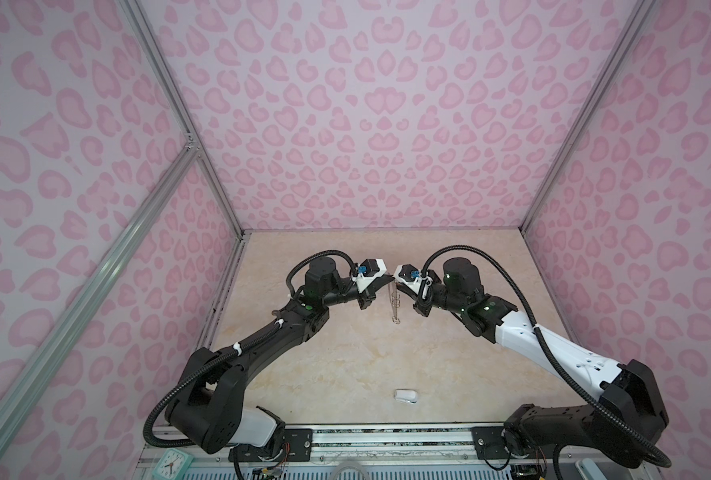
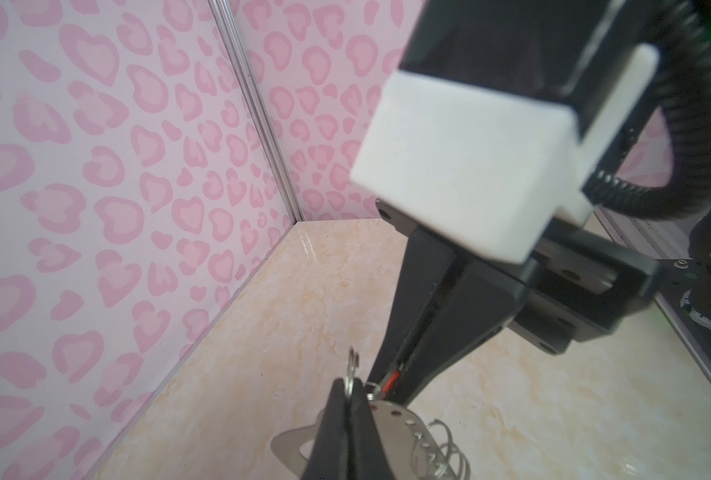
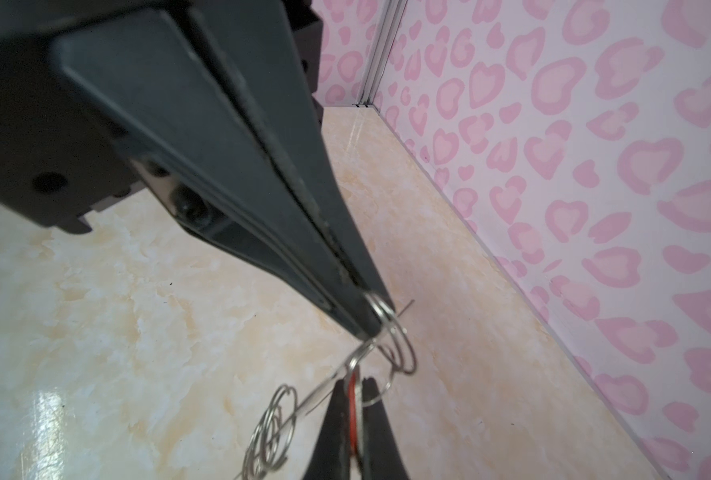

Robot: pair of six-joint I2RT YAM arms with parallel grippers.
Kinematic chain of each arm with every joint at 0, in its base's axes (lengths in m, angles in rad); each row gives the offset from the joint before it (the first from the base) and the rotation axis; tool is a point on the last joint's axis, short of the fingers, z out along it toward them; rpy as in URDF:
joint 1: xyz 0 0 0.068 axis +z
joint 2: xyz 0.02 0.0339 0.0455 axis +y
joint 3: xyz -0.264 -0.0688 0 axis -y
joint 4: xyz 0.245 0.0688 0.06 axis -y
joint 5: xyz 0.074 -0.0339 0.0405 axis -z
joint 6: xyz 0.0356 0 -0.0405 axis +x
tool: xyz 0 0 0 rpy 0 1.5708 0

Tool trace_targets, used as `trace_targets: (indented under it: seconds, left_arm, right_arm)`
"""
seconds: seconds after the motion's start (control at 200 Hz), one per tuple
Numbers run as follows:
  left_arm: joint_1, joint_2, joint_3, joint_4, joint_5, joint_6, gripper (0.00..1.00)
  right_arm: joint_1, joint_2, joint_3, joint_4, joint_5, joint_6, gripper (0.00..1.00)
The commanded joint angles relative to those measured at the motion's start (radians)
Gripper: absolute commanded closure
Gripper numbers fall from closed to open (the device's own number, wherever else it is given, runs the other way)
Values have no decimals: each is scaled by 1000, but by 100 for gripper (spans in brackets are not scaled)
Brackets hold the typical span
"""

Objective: Put the keys on the keyring

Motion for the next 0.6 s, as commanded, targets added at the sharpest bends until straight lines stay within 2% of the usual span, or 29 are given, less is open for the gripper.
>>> trace_targets:
  seconds: [0.0, 0.18, 0.595]
  left_arm:
    - [-1, -17, -7, 8, -6, 21, 97]
    - [-1, -26, -17, -8, -6, 34, 97]
    - [-1, -34, -25, -31, -16, 55, 97]
  right_arm:
    - [7, 3, 26, -75, 32, -58, 100]
    - [9, -6, 32, -85, 60, -75, 100]
    - [10, -5, 59, -111, 47, -88, 100]
